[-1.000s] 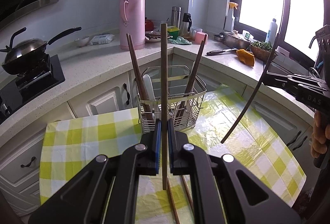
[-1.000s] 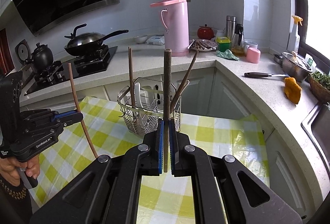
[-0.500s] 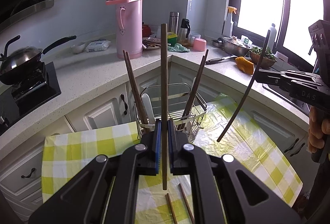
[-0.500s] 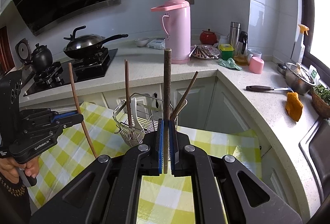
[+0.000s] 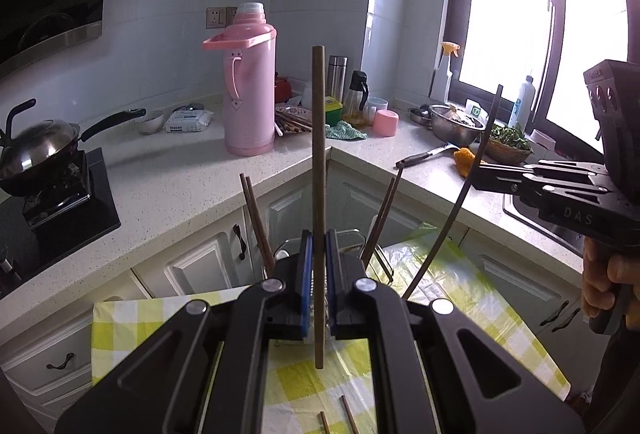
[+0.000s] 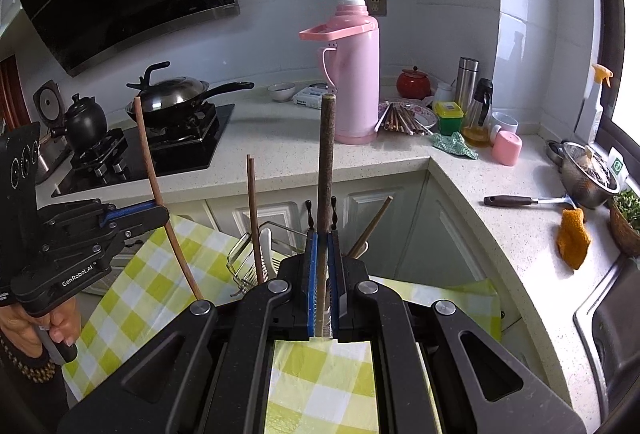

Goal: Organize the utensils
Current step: 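Lower both upright chopsticks into the wire utensil rack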

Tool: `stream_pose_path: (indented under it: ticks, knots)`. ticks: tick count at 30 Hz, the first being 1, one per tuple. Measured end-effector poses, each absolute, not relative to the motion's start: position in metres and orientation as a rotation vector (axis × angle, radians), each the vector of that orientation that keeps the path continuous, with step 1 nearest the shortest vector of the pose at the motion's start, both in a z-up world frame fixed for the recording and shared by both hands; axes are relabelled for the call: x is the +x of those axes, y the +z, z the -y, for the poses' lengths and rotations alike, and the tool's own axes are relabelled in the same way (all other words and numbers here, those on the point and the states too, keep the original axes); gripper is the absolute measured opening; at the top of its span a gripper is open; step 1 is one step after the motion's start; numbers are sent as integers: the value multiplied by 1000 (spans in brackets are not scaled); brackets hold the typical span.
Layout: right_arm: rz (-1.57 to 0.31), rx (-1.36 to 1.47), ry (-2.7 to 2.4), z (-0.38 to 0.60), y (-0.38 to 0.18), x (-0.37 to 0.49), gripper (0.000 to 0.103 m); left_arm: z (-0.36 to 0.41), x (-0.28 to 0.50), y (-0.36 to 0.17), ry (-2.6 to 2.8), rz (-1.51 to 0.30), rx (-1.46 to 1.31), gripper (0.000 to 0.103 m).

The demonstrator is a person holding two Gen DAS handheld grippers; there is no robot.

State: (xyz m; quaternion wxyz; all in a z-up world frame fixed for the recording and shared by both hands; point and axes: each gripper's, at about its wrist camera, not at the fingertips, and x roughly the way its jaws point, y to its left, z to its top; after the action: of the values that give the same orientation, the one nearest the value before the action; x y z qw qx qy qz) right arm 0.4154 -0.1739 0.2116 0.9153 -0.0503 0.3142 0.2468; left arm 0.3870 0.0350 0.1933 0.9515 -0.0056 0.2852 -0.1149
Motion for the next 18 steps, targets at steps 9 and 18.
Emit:
stream_pose_path:
  ticks: [9,18]
  knots:
    - [-643,-67,498,163,230,442,5,-32,418,218,-194,-554,-22,6]
    - [-660,-38,488,147,223,466,5,-29,449,218,-162,-540,-35,6]
